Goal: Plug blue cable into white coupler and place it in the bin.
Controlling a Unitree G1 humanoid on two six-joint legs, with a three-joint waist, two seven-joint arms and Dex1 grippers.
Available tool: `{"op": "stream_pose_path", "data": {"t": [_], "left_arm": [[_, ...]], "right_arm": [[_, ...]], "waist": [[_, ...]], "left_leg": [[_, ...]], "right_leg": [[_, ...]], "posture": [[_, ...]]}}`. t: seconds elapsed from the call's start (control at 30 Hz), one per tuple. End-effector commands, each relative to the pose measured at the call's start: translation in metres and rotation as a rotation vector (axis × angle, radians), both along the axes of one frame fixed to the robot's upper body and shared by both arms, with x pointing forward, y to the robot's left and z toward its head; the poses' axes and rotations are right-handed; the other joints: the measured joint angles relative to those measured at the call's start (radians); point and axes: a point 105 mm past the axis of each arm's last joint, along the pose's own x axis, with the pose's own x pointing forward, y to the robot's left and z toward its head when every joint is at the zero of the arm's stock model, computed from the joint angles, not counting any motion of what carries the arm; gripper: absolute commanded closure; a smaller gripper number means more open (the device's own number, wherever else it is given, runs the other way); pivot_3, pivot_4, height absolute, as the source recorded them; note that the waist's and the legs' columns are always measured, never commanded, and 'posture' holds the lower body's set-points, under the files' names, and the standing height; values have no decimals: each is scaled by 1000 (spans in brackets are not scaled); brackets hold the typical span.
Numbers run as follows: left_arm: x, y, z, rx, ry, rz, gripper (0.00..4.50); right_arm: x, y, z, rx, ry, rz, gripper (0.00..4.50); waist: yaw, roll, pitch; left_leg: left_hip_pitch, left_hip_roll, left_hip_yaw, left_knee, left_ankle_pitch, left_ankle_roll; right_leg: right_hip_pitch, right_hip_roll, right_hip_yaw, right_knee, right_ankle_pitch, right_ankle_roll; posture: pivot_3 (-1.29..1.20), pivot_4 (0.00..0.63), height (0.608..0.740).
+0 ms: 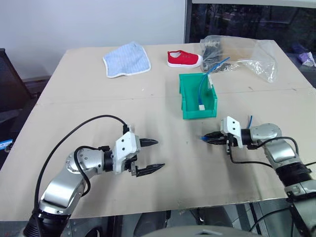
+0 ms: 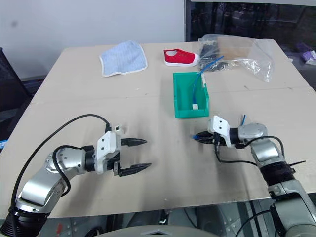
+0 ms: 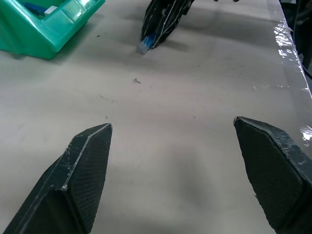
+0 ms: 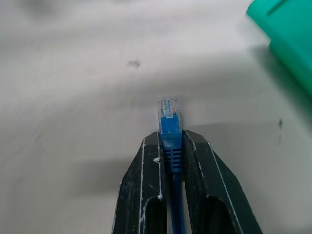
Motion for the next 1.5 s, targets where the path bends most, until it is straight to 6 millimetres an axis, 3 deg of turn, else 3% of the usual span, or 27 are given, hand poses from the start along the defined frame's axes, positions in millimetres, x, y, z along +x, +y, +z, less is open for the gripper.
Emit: {"op": "stream_pose_path", "data": {"t": [0.03,0.3,0.43,0.53,0.63,0.83,1.07,1.17,1.23,1.27,1.3,1.4,1.5], "left_arm": [[6,2,9,12,-35,0,352],[28,-2,9,51,-58,-12,352],[41,-16,-3,88,-11,-74,352],[52,-30,-5,90,-2,-123,352],[61,-41,-4,97,-5,-161,352],[74,-49,-14,184,4,-216,352],[82,-45,-27,256,31,-252,352],[82,-48,-30,256,29,-269,1175],[80,-52,-30,250,34,-291,2143],[79,-53,-31,248,34,-298,2261],[79,-54,-31,245,31,-300,3029],[78,-56,-30,228,32,-302,4375],[78,-59,-26,180,44,-290,4443]], "right_arm": [[2,23,10,12,-32,72,4444],[-1,60,9,12,-34,176,4444],[-2,52,11,1,-22,149,2888],[-1,37,30,104,-67,41,1632],[-14,18,43,200,-75,-59,49],[-58,-21,34,284,53,-230,49],[-67,-43,24,318,46,-402,49],[-68,-42,23,331,42,-420,0],[-68,-40,24,341,37,-431,0],[-69,-40,23,343,37,-435,0],[-69,-40,23,343,38,-438,0],[-72,-39,21,355,57,-450,0],[-75,-36,22,409,109,-464,0]], "waist": [[-3,0,0],[1,0,0],[1,1,1],[3,1,1],[4,0,1],[4,0,1],[-1,0,1],[0,0,1],[0,0,1],[0,0,1],[0,0,1],[0,0,1],[0,0,1]], "left_leg": [[0,0,0,0,0,0],[-1,-1,-2,0,2,-4],[-2,-3,-3,0,2,-4],[-2,-3,-3,1,2,-4],[-4,-3,-5,1,3,-4],[-5,-3,-5,1,3,-4],[-2,-3,-3,4,0,0],[-1,-3,-4,4,0,0],[-2,-3,-4,4,0,0],[-2,-3,-4,4,0,0],[-2,-3,-4,4,0,0],[-2,-3,-4,4,0,0],[-2,-3,-4,4,0,0]], "right_leg": [[0,0,0,0,0,0],[-2,4,-1,1,0,0],[-2,3,-2,2,0,0],[-2,3,-2,3,0,0],[-3,3,-4,3,0,0],[-5,3,-3,4,0,0],[-3,4,-1,7,0,1],[-2,4,-2,7,0,1],[-2,4,-2,7,0,1],[-2,4,-2,7,0,1],[-2,4,-2,7,0,1],[-2,4,-2,7,0,1],[-2,4,-2,7,0,1]], "posture": [[0,150,740],[0,150,740],[0,150,740],[0,150,740],[0,150,740],[0,150,740],[0,150,740],[0,150,740],[0,150,740],[0,150,740],[0,150,740],[0,150,740],[0,150,740]]}}
